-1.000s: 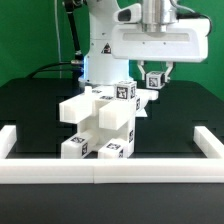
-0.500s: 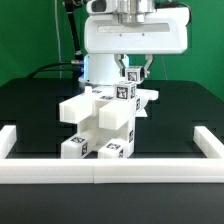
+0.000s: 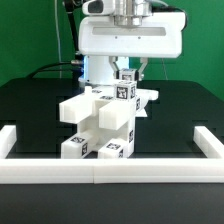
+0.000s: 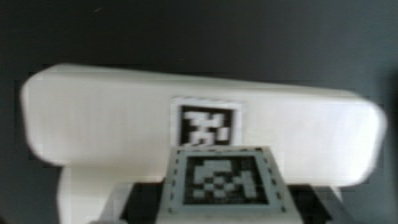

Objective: Assemble chair

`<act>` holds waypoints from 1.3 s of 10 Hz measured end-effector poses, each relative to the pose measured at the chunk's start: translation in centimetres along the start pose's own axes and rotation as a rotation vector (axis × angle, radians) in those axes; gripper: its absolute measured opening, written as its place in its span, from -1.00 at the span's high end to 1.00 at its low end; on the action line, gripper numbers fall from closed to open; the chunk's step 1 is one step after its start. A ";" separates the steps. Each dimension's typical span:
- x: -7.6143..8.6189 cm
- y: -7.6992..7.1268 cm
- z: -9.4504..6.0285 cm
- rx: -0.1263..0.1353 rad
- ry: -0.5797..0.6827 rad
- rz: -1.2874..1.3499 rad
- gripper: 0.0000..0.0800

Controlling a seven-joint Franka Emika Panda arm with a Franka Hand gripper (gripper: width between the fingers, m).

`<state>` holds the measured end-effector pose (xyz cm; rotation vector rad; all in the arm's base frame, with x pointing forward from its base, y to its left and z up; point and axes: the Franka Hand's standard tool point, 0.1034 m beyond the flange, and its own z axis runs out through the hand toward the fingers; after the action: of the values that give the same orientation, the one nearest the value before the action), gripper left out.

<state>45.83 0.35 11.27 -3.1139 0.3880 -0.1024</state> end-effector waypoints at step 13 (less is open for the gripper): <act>6.0 5.4 -2.3 0.004 0.046 -0.222 0.29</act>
Offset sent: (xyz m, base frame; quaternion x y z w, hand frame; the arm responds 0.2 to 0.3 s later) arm 0.0146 -0.0027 0.0123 0.0000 -0.0614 -0.0160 0.9980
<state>50.14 -6.35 13.87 -3.1438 0.0410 -0.1740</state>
